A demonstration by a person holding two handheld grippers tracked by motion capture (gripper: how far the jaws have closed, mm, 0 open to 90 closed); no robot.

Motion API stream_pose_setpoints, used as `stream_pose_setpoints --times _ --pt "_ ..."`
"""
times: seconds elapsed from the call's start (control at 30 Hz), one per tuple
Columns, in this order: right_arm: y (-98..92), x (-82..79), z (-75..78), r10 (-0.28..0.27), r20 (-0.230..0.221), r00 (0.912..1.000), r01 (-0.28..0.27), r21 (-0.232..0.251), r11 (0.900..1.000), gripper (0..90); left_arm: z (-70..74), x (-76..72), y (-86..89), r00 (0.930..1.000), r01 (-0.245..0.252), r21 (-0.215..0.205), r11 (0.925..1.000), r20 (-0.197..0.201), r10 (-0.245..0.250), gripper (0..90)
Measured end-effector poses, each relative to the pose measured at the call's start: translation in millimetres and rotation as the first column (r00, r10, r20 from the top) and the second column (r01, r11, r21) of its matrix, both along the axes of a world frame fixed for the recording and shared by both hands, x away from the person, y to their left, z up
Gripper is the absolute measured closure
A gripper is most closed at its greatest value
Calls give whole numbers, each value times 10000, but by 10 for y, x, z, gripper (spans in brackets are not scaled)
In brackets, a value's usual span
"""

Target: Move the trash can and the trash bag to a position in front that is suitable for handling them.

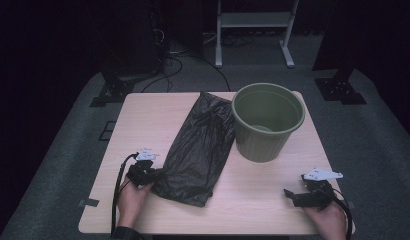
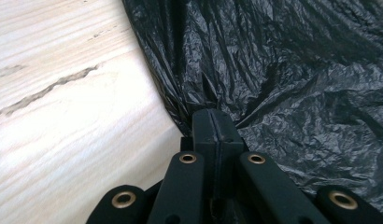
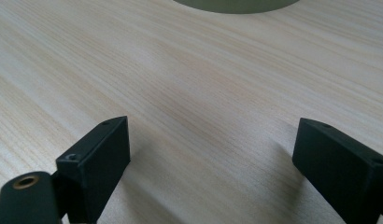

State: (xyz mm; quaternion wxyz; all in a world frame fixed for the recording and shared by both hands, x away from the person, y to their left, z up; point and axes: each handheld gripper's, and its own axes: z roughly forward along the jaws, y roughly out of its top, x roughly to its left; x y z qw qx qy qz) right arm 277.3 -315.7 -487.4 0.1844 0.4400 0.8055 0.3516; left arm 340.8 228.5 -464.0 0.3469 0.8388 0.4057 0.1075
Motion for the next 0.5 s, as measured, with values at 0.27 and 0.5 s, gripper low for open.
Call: stream_pose_setpoints --times 0.27,0.5 --pt "-1 1 0 -12 5 10000 12 -6 10000 101 34 -330 219 9999 -58 -262 9996 100 61 898" --pt "-1 1 0 -13 6 10000 13 -5 10000 101 16 -600 418 9994 -338 -87 9994 55 338 898"
